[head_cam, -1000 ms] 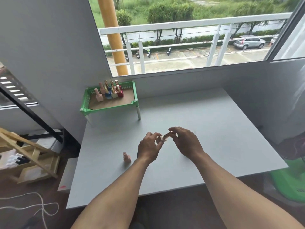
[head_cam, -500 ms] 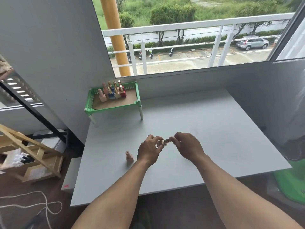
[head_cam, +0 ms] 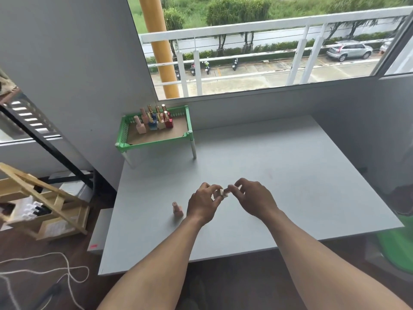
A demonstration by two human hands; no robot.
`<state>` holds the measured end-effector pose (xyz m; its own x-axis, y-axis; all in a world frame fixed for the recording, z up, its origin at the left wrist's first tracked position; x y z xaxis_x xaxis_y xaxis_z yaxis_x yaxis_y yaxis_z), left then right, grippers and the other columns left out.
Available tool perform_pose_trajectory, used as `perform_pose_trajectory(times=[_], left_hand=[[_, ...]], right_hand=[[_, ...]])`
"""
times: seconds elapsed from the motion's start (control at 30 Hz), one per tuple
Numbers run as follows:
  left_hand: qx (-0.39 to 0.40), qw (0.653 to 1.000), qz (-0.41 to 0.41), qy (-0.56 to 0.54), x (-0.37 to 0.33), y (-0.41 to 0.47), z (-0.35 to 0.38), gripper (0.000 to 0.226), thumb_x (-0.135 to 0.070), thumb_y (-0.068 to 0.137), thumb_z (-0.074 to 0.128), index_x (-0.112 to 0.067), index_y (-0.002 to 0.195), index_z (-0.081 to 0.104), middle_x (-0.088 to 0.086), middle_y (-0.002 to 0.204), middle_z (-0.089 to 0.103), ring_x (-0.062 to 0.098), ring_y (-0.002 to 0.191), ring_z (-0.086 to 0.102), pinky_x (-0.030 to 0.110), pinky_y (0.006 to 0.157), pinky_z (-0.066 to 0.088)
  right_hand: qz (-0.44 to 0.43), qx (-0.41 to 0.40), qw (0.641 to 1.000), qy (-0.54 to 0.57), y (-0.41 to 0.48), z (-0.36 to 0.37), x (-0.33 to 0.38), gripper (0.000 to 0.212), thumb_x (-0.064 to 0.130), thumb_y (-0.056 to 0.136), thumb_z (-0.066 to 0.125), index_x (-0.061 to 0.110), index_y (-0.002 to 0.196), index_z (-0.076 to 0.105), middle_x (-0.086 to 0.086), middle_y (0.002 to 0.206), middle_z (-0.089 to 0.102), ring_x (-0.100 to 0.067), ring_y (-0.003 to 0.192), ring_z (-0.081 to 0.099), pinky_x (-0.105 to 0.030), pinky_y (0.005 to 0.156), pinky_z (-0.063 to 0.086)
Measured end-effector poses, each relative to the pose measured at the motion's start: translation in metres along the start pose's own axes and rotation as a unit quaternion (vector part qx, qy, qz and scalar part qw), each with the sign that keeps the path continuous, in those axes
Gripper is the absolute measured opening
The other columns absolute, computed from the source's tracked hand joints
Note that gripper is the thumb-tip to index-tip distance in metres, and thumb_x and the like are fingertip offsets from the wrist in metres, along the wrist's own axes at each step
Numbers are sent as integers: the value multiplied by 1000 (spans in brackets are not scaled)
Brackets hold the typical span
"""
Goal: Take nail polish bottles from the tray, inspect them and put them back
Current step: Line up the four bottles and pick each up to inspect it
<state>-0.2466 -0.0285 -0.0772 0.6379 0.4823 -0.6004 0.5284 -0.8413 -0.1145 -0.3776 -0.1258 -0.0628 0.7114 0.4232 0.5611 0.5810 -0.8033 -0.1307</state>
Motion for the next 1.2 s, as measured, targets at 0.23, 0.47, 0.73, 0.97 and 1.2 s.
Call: perform_pose_trajectory(times=[0.23, 0.47, 0.73, 0.97, 1.2], left_hand=[[-3, 1000, 1, -2, 3, 3, 1, 20, -43, 94, 55, -38, 111, 64, -11, 105, 57, 15, 92, 63, 20, 58, 19], [0, 1000, -8, 0, 5, 7, 4, 22, -46, 93, 54, -40, 111, 63, -13, 105, 56, 13, 92, 62, 20, 58, 15], [20, 1000, 11, -21, 10, 19, 21, 23, -45, 91, 60, -36, 111, 65, -9, 102, 57, 16, 84, 64, 32, 78, 49], [19, 999, 23, -25, 11, 23, 33, 24, -43, 90, 60, -37, 113, 64, -10, 103, 57, 14, 81, 65, 30, 75, 47], [23, 999, 18, -35, 14, 27, 43, 22, -46, 89, 60, -39, 110, 64, -12, 102, 57, 15, 82, 65, 35, 82, 50]], right_hand=[[12, 16, 1000, 9, 1, 6, -4, 30, 50, 94, 47, 25, 99, 63, 13, 84, 65, -17, 80, 62, -39, 77, 54], [-5, 20, 1000, 16, 5, 7, -2, 25, 45, 95, 48, 26, 110, 58, 16, 81, 64, -17, 82, 63, -40, 78, 55], [-4, 13, 1000, 14, 10, 4, -7, 27, 48, 94, 50, 26, 109, 56, 14, 81, 64, -17, 78, 62, -31, 66, 48], [12, 19, 1000, -4, 12, 8, -14, 29, 52, 95, 46, 26, 103, 57, 12, 82, 65, -18, 77, 61, -31, 65, 47], [30, 22, 999, -14, 14, 7, -23, 30, 51, 94, 47, 25, 98, 60, 9, 89, 69, -17, 77, 61, -30, 64, 45]])
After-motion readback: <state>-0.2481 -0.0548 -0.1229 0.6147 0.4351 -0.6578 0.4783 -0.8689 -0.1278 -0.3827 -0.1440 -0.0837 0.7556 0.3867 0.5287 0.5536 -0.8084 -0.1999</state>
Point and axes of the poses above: each hand's wrist, its own y-axis towards the middle knuckle, its own z-axis out of the palm, x = y × z, the point moved 9 cm from there along y, towards the middle knuckle
